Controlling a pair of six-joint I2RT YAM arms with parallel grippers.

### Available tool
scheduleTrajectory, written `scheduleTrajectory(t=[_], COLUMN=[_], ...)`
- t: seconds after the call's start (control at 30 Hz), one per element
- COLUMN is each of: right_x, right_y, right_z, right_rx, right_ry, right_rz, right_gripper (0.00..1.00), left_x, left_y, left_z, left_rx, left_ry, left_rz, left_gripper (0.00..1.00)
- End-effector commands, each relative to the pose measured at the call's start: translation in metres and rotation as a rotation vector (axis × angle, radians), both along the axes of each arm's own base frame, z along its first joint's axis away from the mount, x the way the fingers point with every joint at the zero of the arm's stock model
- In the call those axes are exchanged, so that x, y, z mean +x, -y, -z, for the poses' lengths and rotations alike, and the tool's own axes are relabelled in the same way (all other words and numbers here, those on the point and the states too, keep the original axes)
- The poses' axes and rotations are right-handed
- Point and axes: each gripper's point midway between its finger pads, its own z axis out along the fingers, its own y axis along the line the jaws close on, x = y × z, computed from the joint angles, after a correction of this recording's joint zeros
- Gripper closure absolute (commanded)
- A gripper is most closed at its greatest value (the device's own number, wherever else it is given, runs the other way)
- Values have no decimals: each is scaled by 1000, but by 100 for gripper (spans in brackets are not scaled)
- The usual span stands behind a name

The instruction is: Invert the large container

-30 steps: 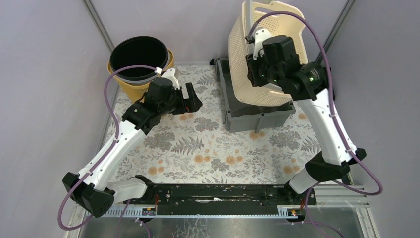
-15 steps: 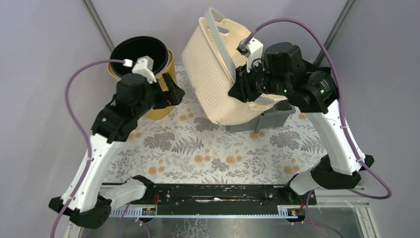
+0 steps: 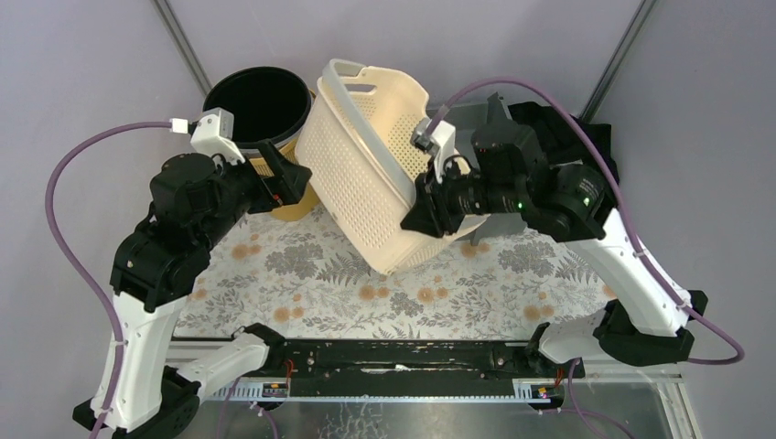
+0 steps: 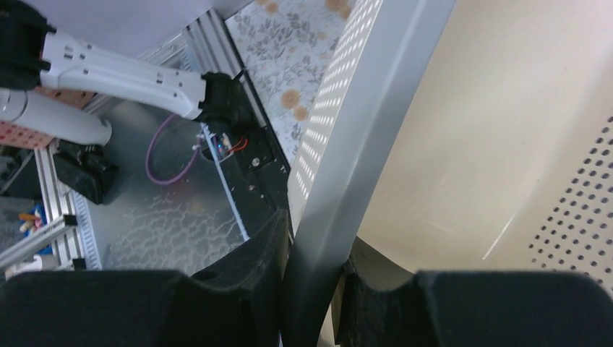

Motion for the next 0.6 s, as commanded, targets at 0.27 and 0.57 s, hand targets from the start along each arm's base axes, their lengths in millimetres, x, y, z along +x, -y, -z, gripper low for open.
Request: scheduleTrajectory(t=[0.27, 0.57], right_x=[-71, -108], right_y=[-23, -56], right_z=[-24, 12], right_rx=[63, -95], right_ry=[223, 298], right_rz=[-209, -309], right_gripper=[100, 100], left_x=[-2, -17], left_y=[-10, -17], left_z=[-3, -33], left_rx=[23, -12], left_ry=[10, 69], left_rz=[-39, -41], left_gripper=[0, 0])
